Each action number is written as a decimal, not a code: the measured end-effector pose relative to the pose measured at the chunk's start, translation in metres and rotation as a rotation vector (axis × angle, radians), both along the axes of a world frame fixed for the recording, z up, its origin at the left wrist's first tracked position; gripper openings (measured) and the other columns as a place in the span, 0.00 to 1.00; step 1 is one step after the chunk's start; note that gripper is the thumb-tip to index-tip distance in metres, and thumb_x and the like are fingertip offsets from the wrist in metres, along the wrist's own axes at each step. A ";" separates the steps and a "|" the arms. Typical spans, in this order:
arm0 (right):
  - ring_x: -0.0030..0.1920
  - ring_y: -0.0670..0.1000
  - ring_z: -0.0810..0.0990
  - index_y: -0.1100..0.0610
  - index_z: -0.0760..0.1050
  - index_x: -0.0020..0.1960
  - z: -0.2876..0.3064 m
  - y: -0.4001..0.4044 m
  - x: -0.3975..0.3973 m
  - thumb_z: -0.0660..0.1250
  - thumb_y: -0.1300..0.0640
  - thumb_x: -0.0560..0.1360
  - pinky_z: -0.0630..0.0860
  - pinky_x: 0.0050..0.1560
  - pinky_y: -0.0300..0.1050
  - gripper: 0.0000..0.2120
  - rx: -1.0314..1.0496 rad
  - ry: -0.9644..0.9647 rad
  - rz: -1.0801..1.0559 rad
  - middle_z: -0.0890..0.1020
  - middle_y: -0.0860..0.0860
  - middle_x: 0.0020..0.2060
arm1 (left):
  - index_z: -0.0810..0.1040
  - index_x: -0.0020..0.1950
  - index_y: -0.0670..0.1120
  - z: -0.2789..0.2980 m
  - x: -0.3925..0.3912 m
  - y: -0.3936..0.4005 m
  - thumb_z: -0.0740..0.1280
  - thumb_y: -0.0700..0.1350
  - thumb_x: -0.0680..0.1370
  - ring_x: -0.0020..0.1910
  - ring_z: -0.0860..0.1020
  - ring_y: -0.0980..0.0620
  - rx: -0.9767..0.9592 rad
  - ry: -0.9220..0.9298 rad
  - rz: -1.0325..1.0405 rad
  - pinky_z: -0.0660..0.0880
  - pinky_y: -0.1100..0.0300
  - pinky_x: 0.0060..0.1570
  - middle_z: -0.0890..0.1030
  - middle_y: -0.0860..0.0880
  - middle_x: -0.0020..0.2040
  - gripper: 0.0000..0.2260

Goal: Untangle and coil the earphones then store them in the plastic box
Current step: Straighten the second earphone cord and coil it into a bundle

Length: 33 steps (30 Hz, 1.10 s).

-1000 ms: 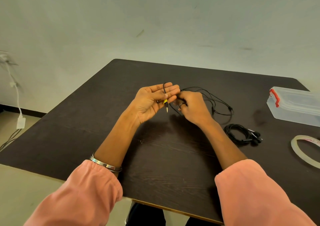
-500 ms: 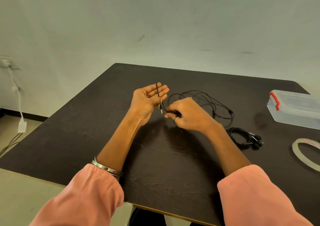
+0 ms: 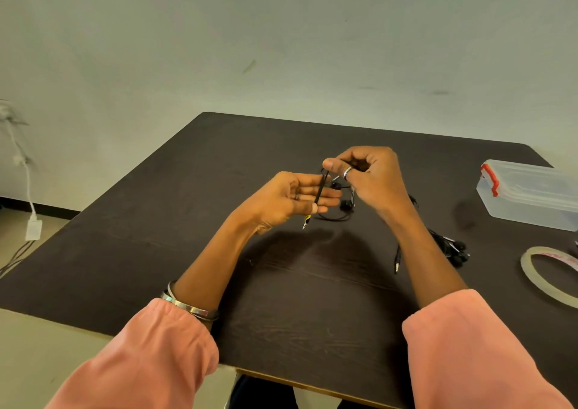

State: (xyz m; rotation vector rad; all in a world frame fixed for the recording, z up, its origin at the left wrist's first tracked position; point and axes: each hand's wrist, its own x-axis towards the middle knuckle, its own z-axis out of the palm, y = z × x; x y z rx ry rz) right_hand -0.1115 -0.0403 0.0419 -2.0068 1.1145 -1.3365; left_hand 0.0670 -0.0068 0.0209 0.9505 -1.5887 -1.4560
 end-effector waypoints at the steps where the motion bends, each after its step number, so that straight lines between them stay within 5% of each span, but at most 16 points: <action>1: 0.31 0.54 0.79 0.57 0.84 0.40 -0.001 -0.001 0.000 0.74 0.53 0.71 0.74 0.32 0.43 0.07 -0.007 -0.023 -0.022 0.83 0.52 0.31 | 0.70 0.68 0.39 0.000 -0.001 0.001 0.62 0.24 0.75 0.59 0.80 0.46 0.004 -0.005 -0.009 0.78 0.55 0.58 0.79 0.39 0.61 0.24; 14: 0.32 0.40 0.78 0.54 0.82 0.41 -0.013 -0.008 0.001 0.73 0.56 0.72 0.71 0.34 0.32 0.03 -0.024 -0.097 -0.086 0.82 0.44 0.33 | 0.71 0.66 0.36 -0.002 -0.005 0.001 0.56 0.34 0.81 0.55 0.82 0.45 0.039 0.259 -0.061 0.78 0.63 0.45 0.83 0.40 0.54 0.14; 19: 0.35 0.43 0.80 0.55 0.82 0.42 -0.016 -0.009 0.003 0.71 0.58 0.75 0.75 0.36 0.39 0.03 0.031 -0.109 -0.031 0.83 0.46 0.35 | 0.73 0.63 0.35 -0.002 -0.007 0.001 0.56 0.33 0.82 0.42 0.84 0.51 0.043 0.251 0.019 0.73 0.67 0.33 0.85 0.42 0.48 0.13; 22: 0.38 0.54 0.83 0.55 0.82 0.43 -0.021 -0.011 0.002 0.69 0.58 0.76 0.79 0.37 0.51 0.05 0.045 -0.092 -0.017 0.84 0.52 0.36 | 0.74 0.62 0.37 -0.001 -0.007 0.000 0.56 0.33 0.81 0.37 0.83 0.52 0.037 0.267 0.041 0.72 0.68 0.31 0.85 0.43 0.46 0.13; 24: 0.36 0.56 0.82 0.55 0.82 0.43 -0.024 -0.014 0.003 0.66 0.62 0.76 0.78 0.36 0.51 0.07 0.048 -0.048 -0.022 0.84 0.53 0.36 | 0.75 0.61 0.38 0.000 -0.006 0.001 0.56 0.33 0.81 0.35 0.82 0.54 0.039 0.302 0.051 0.71 0.68 0.31 0.85 0.44 0.45 0.12; 28: 0.27 0.43 0.75 0.55 0.80 0.43 -0.028 -0.010 0.010 0.62 0.66 0.77 0.70 0.30 0.39 0.11 0.051 0.099 0.028 0.79 0.45 0.29 | 0.75 0.62 0.36 0.004 -0.002 -0.001 0.55 0.34 0.81 0.35 0.81 0.56 0.044 0.502 0.113 0.73 0.68 0.33 0.85 0.45 0.46 0.13; 31: 0.30 0.39 0.77 0.56 0.79 0.52 -0.028 -0.002 0.019 0.63 0.64 0.78 0.70 0.33 0.29 0.08 0.068 0.268 0.130 0.81 0.46 0.34 | 0.74 0.62 0.34 0.006 0.007 -0.007 0.55 0.33 0.81 0.41 0.83 0.53 0.031 0.598 0.270 0.79 0.66 0.40 0.85 0.44 0.48 0.12; 33: 0.32 0.39 0.77 0.59 0.78 0.52 -0.027 0.003 0.027 0.64 0.64 0.77 0.69 0.36 0.32 0.06 0.025 0.427 0.205 0.79 0.46 0.34 | 0.74 0.59 0.34 0.005 0.012 -0.010 0.55 0.31 0.81 0.46 0.84 0.50 0.013 0.609 0.362 0.80 0.63 0.45 0.85 0.43 0.50 0.11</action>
